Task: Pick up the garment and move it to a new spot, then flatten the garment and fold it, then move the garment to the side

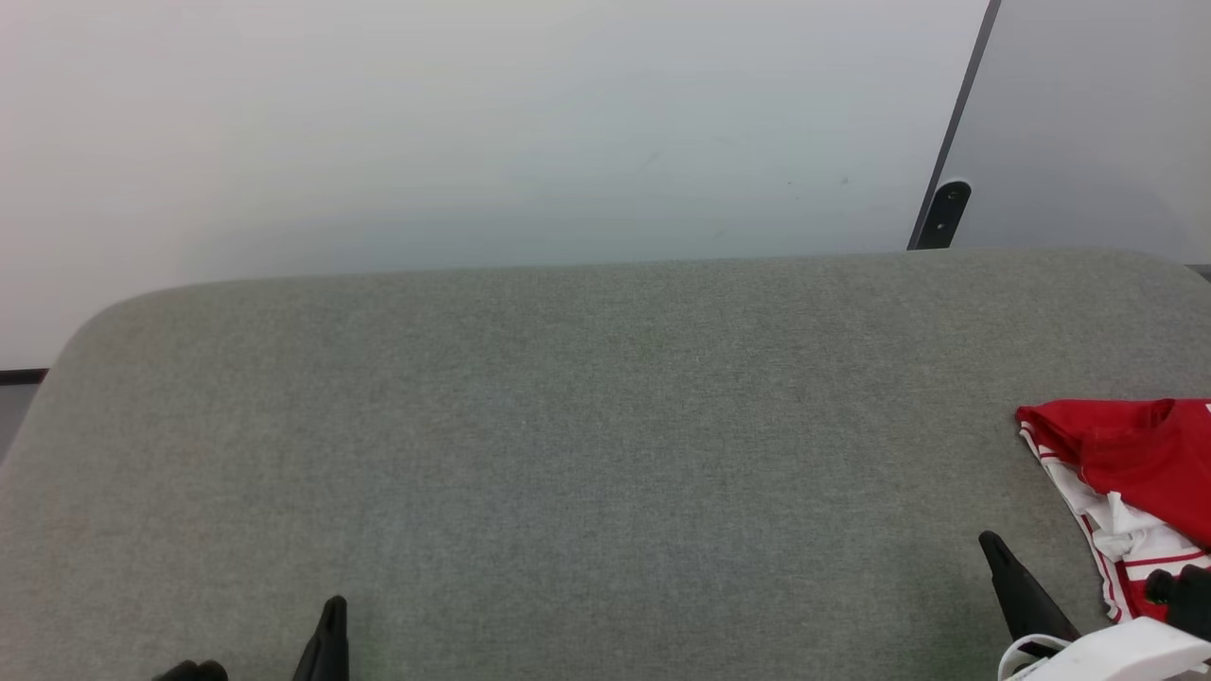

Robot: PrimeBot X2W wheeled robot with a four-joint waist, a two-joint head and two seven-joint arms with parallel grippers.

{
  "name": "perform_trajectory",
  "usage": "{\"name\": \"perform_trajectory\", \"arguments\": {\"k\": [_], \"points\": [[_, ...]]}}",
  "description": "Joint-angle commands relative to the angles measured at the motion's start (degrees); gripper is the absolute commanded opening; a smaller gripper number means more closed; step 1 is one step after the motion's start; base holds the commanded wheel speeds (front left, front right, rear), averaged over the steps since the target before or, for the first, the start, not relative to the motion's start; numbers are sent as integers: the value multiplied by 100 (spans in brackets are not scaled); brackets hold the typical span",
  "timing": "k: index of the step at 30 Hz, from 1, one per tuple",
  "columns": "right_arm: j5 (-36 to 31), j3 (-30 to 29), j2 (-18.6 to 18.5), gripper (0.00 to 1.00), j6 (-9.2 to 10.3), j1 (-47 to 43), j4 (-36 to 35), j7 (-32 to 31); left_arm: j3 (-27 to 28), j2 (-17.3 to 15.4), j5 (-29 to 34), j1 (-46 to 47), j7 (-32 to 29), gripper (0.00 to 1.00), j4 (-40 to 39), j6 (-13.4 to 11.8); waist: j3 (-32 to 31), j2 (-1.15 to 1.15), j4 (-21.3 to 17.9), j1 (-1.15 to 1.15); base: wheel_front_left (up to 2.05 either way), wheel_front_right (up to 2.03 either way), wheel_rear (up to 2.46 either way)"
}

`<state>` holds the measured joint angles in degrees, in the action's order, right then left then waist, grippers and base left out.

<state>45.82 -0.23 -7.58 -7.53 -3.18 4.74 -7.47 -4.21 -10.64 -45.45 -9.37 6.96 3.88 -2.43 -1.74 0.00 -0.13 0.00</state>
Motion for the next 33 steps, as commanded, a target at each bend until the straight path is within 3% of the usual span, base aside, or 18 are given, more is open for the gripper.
{"name": "perform_trajectory", "arguments": {"k": [1,33], "points": [[157,-55,-2,0,2,159,-38,32,59,-11,-167,143,-27,0,-29,55,2,0,0,0,0,0,0],[2104,-311,202,0,3,520,376,61,415,263,-2198,768,-530,0,404,469,65,0,4,0,0,0,0]]}}
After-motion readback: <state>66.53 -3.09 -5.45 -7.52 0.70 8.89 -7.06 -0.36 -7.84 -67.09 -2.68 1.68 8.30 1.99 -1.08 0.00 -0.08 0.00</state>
